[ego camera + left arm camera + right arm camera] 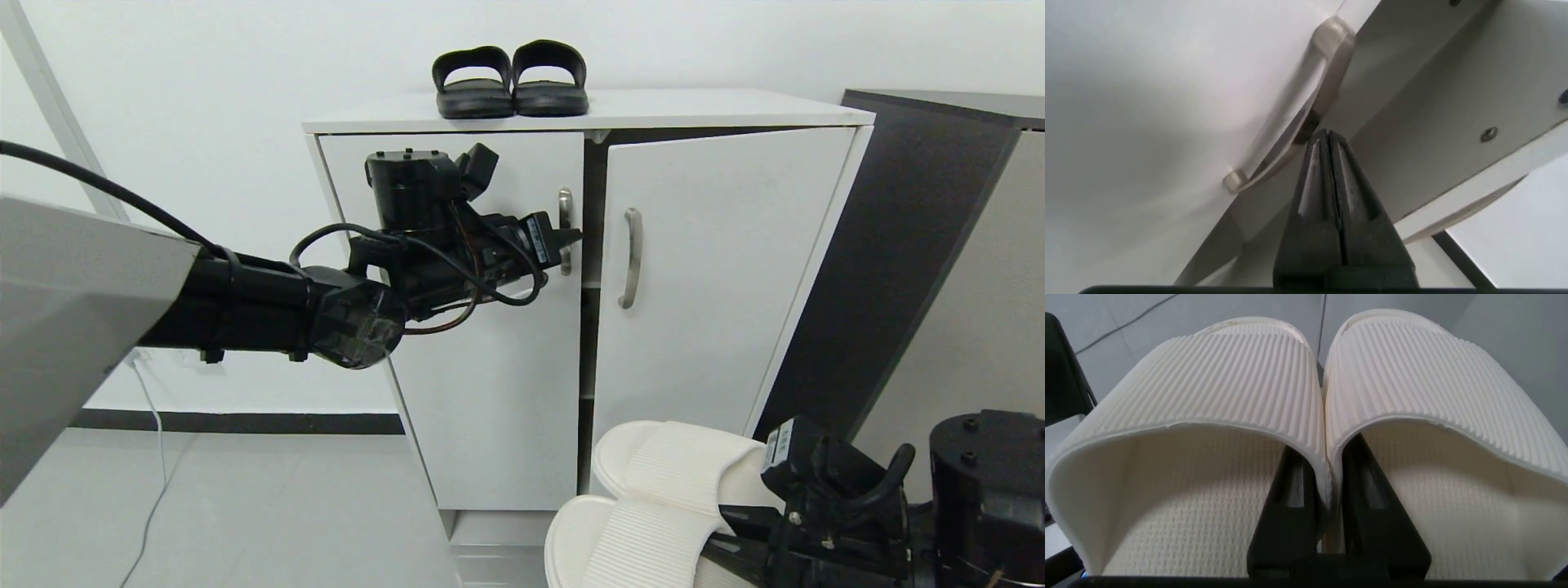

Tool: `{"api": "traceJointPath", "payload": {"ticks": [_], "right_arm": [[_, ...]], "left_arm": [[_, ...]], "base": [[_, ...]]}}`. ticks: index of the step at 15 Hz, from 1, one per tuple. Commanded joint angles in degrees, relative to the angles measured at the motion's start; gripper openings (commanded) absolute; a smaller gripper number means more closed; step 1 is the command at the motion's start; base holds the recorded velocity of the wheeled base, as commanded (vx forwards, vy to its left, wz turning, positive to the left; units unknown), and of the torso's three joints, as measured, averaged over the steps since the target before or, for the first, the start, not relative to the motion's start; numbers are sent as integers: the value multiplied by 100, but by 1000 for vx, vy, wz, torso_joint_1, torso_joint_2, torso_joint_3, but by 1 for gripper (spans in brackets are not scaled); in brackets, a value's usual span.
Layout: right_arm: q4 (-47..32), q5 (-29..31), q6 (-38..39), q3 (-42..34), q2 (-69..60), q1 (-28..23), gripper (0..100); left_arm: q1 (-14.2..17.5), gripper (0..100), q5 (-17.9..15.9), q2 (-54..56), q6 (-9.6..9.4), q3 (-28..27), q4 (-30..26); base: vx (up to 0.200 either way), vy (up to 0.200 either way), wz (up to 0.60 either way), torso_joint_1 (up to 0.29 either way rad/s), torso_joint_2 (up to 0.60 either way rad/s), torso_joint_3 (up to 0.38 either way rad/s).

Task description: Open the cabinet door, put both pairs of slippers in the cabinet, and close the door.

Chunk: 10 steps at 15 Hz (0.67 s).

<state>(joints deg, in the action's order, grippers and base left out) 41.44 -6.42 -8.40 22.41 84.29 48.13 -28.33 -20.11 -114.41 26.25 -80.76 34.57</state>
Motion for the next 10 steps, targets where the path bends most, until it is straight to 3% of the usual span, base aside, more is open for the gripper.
{"api": "traceJointPath", "payload": {"ticks": [1, 2, 6, 10], "right_arm": [[5, 1, -4, 1, 27, 4, 0], [5, 1, -4, 1, 27, 4, 0], [5, -8, -4, 1, 27, 56, 0], [5, 1, -4, -8, 27, 118, 0]], "left_arm": [[-6, 0, 8, -82, 21, -98, -3], [-6, 0, 8, -90, 30, -98, 6], [-252, 0, 16, -64, 21, -62, 6], [-902, 0, 51, 182, -23, 166, 120]], "base": [[0, 0, 0, 0, 0, 0], [0, 0, 0, 0, 0, 0], [-200, 0, 0, 4, 4, 1], [-200, 0, 0, -2, 1, 7]]}}
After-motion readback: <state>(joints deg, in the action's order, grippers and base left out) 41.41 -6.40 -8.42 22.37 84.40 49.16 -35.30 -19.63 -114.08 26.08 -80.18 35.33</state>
